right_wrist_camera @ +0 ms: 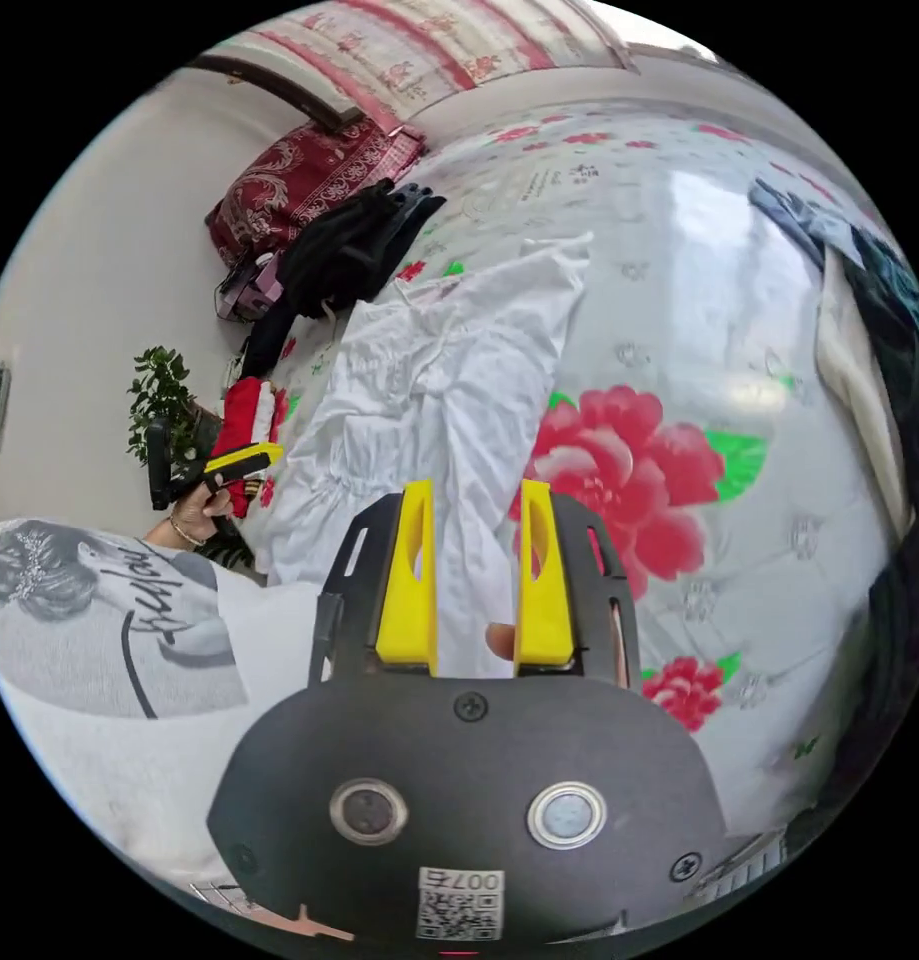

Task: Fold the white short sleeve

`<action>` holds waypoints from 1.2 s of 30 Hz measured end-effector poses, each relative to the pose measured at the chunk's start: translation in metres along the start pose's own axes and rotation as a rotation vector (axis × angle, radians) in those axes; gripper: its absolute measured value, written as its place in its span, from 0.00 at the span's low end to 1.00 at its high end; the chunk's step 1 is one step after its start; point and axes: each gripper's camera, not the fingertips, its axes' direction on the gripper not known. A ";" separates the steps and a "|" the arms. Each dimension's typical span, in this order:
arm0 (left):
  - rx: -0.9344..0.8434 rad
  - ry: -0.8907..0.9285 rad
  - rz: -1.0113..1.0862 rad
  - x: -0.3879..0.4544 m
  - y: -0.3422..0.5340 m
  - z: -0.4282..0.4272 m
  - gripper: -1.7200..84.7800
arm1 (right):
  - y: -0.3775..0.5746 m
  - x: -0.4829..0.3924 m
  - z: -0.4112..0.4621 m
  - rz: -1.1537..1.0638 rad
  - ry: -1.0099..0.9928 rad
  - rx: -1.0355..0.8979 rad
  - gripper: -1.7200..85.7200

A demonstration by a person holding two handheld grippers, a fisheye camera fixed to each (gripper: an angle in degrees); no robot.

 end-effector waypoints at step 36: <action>0.130 0.517 -0.564 -0.330 -0.183 0.039 0.02 | -0.067 0.216 -0.044 0.391 -0.630 0.430 0.03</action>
